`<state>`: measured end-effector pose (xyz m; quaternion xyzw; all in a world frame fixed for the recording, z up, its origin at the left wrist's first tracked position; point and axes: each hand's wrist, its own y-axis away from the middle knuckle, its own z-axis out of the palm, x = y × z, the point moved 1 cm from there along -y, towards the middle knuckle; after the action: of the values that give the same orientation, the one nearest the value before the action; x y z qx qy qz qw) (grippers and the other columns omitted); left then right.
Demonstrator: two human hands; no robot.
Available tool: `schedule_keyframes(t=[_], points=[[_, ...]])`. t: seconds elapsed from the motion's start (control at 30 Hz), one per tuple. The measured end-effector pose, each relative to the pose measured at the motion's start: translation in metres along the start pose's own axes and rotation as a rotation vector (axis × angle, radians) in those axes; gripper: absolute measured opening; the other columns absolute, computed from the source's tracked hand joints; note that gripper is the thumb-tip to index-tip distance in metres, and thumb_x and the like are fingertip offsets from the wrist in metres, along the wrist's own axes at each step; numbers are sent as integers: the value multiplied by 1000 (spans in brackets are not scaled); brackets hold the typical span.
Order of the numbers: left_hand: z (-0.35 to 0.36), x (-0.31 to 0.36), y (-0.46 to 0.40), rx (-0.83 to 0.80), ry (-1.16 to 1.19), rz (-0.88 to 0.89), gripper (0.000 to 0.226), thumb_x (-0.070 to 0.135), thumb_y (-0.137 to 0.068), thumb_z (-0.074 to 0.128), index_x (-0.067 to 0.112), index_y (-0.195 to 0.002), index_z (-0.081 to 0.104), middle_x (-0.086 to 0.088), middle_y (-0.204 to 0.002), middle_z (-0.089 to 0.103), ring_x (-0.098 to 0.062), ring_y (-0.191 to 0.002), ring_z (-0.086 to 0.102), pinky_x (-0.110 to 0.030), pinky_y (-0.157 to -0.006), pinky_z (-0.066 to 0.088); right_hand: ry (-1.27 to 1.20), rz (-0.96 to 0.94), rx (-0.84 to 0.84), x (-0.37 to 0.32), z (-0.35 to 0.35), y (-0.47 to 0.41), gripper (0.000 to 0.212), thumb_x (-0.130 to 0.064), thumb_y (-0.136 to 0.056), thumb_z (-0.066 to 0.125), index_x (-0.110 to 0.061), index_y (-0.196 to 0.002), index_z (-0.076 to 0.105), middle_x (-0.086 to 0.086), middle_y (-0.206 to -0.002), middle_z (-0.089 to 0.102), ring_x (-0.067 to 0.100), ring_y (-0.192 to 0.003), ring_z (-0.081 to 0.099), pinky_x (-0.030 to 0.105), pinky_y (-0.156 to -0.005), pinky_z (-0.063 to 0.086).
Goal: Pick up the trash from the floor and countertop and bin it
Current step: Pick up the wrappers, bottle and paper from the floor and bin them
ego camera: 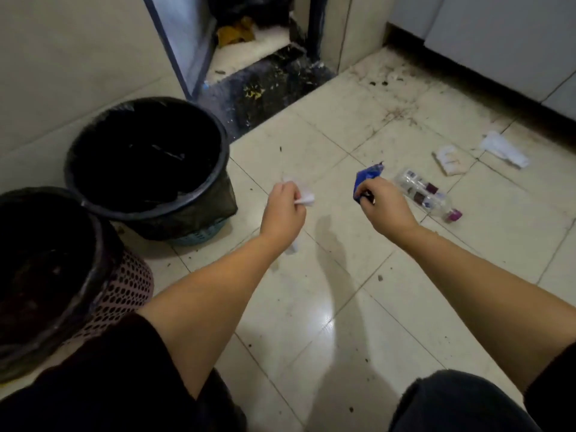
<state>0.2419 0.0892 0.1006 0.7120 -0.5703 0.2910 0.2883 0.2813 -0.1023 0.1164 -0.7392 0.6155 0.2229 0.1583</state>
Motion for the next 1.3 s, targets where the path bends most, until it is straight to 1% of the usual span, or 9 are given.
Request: schedule_keyframes(t=[0.13, 0.3, 0.57, 0.7, 0.83, 0.97, 1.07, 1.17, 1.3], points=[[-113, 16, -42, 134, 14, 197, 16, -1, -82, 53, 14, -79, 45, -14, -91, 48, -28, -87, 50, -37, -76, 41, -17, -162, 73, -112, -6, -35, 14, 1, -86, 55, -4, -92, 66, 14, -99, 65, 16, -80, 50, 18, -70, 30], [-221, -49, -81, 254, -115, 173, 6, 2, -83, 54, -2, -87, 55, -25, -101, 53, -35, -92, 53, -43, -79, 43, -45, -364, 72, -246, 30, -78, 13, -1, -84, 57, -5, -93, 66, 14, -100, 65, 24, -90, 58, 21, -76, 36], [-221, -159, -100, -293, -456, -205, 40, 8, -89, 55, -11, -125, 53, -28, -118, 61, -39, -108, 59, -43, -88, 47, 324, -306, -465, -300, 144, -106, 33, -2, -91, 50, -2, -122, 59, 24, -118, 61, 39, -107, 59, 42, -93, 49], [-195, -183, -107, -413, -554, -283, 32, 7, -93, 51, -2, -122, 59, -11, -107, 58, -21, -92, 49, -33, -85, 44, 520, -364, -667, -285, 179, -116, 32, -3, -94, 46, -3, -124, 58, 17, -120, 62, 36, -107, 59, 41, -93, 47], [-177, -196, -96, -572, -601, -382, 34, 9, -91, 54, 1, -124, 56, -12, -102, 57, -22, -86, 48, -30, -74, 39, 624, -406, -833, -280, 207, -127, 33, -13, -94, 51, -6, -126, 58, 15, -126, 61, 33, -113, 58, 38, -95, 47], [-189, -179, -94, -496, -606, -342, 29, 13, -87, 62, 9, -116, 60, -9, -97, 58, -23, -85, 51, -30, -66, 43, 437, -454, -702, -281, 184, -136, 40, -21, -90, 59, -12, -129, 55, 15, -124, 62, 33, -111, 59, 41, -95, 49], [-208, -146, -105, -340, -566, -301, 13, 16, -85, 62, 12, -97, 63, -10, -93, 63, -27, -87, 57, -36, -75, 48, 298, -468, -480, -276, 138, -156, 39, -21, -89, 56, -16, -128, 55, 15, -125, 62, 33, -114, 59, 41, -95, 50], [-211, -96, -119, -112, -549, -201, 25, 19, -86, 58, 12, -110, 63, -14, -115, 66, -33, -104, 62, -38, -87, 52, 284, -477, -287, -255, 85, -171, 32, -21, -90, 51, -14, -120, 58, 15, -120, 64, 34, -110, 60, 42, -89, 51], [-172, -15, -128, 51, -517, -33, 27, 25, -90, 53, 16, -115, 59, -12, -117, 65, -32, -106, 61, -40, -86, 51, 456, -489, -140, -189, 12, -179, 30, -26, -93, 47, -15, -119, 57, 13, -118, 61, 35, -105, 59, 45, -85, 53]])
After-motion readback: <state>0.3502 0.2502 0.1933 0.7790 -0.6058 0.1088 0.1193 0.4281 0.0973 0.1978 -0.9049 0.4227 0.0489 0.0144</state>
